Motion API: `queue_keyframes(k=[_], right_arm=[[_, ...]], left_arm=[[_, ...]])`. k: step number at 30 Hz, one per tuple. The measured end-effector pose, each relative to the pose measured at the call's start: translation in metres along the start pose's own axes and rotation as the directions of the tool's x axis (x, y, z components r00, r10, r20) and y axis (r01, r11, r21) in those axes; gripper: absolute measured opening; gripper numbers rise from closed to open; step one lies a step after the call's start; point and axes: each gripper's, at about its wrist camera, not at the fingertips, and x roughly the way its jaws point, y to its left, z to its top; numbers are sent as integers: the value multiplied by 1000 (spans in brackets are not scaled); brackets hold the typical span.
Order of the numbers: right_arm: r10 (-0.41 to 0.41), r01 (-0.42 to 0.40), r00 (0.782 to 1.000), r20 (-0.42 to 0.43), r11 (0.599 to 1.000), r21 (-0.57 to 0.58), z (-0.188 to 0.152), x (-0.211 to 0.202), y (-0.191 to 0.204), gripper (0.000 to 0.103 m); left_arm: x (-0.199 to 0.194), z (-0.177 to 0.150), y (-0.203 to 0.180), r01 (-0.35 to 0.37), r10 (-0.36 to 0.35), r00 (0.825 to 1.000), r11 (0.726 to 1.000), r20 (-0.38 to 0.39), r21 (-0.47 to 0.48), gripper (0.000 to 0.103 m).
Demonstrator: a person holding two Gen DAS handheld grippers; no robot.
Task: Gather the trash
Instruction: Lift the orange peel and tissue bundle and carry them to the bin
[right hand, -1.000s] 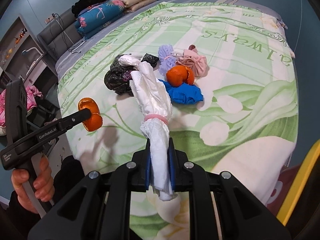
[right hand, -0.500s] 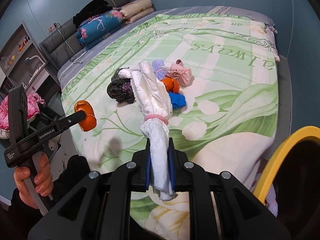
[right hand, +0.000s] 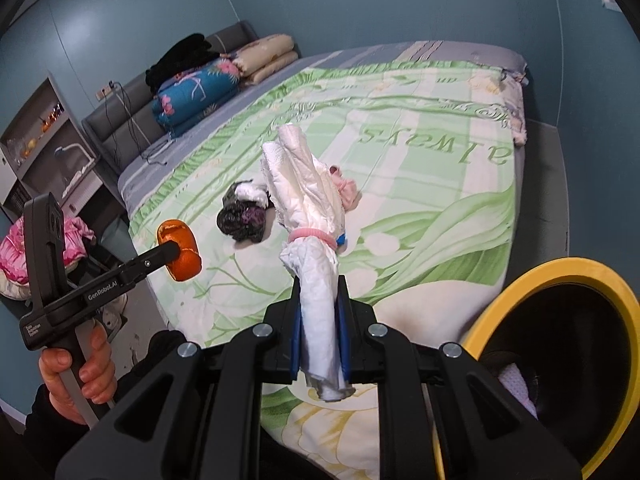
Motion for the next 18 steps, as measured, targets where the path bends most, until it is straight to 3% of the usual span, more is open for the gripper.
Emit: queue_keyframes(k=[18], right_arm=[[-45, 38, 994, 102, 997, 64, 3, -54, -27, 14]], left_arm=[[-18, 4, -63, 99, -102, 995, 989, 23, 107, 32]])
